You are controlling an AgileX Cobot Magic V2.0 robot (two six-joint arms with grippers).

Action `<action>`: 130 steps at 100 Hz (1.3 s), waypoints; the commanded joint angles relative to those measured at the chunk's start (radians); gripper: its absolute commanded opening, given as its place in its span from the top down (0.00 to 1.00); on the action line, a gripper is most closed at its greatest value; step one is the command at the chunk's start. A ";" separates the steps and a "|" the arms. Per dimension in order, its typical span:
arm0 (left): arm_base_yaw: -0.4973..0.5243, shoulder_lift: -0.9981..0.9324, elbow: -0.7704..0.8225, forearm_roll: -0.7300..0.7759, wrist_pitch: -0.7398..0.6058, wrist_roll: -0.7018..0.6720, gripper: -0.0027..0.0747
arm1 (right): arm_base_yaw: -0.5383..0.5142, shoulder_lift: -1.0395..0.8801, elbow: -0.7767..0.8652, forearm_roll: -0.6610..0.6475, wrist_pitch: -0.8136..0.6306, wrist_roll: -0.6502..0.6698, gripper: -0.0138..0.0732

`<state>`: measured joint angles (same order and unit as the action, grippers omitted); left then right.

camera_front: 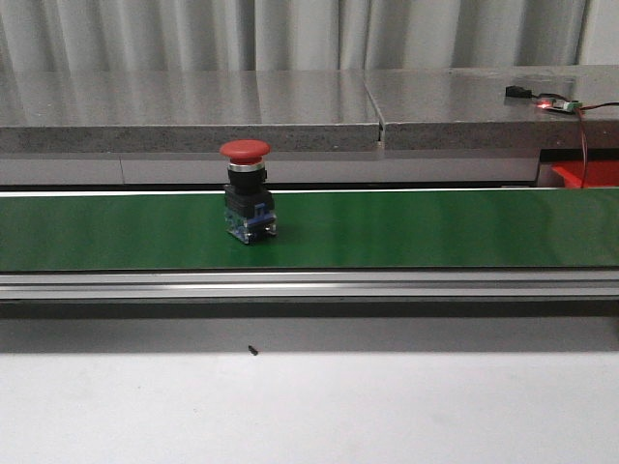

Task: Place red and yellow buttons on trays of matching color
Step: 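Lower the yellow button into the yellow tray and open the right gripper, then move the right gripper above the red button on the belt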

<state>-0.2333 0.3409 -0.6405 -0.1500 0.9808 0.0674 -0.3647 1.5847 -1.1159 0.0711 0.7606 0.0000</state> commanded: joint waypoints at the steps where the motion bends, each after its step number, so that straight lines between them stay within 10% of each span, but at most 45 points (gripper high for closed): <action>1: -0.009 0.010 -0.025 -0.012 -0.062 -0.007 0.99 | -0.006 0.007 -0.019 0.013 -0.051 0.005 0.51; 39: -0.009 0.010 -0.025 -0.012 -0.062 -0.007 0.99 | -0.006 0.135 -0.019 0.016 -0.058 0.015 0.50; 65: -0.009 0.010 -0.025 -0.012 -0.062 -0.007 0.99 | -0.006 0.131 -0.019 0.019 -0.067 0.015 0.15; 130: -0.009 0.010 -0.025 -0.012 -0.062 -0.007 0.99 | 0.052 -0.170 -0.020 0.019 -0.013 -0.015 0.15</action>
<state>-0.2333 0.3409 -0.6405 -0.1500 0.9808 0.0658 -0.3483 1.4930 -1.1127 0.0834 0.7472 0.0109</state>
